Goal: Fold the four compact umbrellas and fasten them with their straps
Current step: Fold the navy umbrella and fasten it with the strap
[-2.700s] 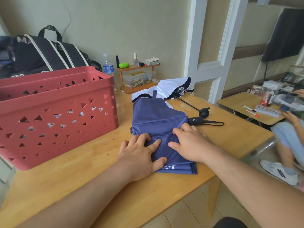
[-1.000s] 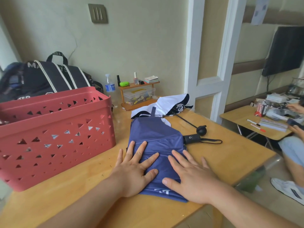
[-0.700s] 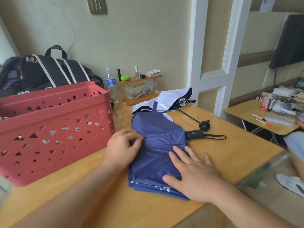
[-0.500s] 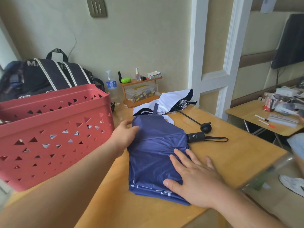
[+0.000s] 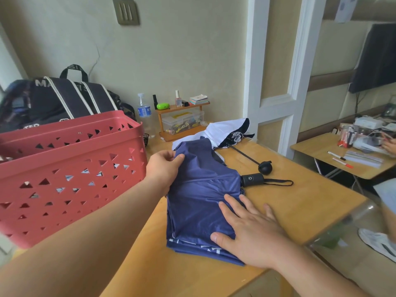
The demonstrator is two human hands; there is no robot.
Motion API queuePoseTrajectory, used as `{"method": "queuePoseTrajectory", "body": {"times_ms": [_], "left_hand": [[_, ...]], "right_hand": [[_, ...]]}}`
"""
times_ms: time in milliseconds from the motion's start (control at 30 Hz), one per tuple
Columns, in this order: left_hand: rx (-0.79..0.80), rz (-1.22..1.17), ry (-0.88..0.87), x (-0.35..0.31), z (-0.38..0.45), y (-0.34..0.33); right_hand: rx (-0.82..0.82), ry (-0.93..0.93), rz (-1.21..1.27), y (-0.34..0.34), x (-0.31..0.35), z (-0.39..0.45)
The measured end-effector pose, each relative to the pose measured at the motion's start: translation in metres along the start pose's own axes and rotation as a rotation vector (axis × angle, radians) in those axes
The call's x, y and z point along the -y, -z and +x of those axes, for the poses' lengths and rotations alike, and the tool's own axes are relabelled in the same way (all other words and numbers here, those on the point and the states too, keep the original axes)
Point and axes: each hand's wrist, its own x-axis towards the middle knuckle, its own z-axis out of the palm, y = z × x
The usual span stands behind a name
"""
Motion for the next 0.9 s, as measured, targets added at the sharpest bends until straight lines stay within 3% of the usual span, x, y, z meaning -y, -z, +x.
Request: {"method": "queuePoseTrajectory", "body": {"times_ms": [300, 567, 667, 767, 900], "left_hand": [[0.033, -0.17, -0.12, 0.001, -0.046, 0.019], [-0.026, -0.14, -0.215, 0.044, -0.1, 0.03], [-0.044, -0.13, -0.275, 0.042, -0.1, 0.031], [-0.039, -0.094, -0.297, 0.046, -0.1, 0.029], [-0.019, -0.068, -0.368, 0.047, -0.101, 0.028]], "right_hand": [[-0.035, 0.01, 0.035, -0.001, 0.0, -0.002], [-0.215, 0.089, 0.076, -0.008, -0.004, -0.006], [-0.411, 0.127, 0.279, -0.009, -0.006, -0.005], [-0.703, 0.016, 0.587, -0.001, -0.013, -0.004], [-0.763, -0.021, 0.535, 0.017, -0.014, 0.005]]}}
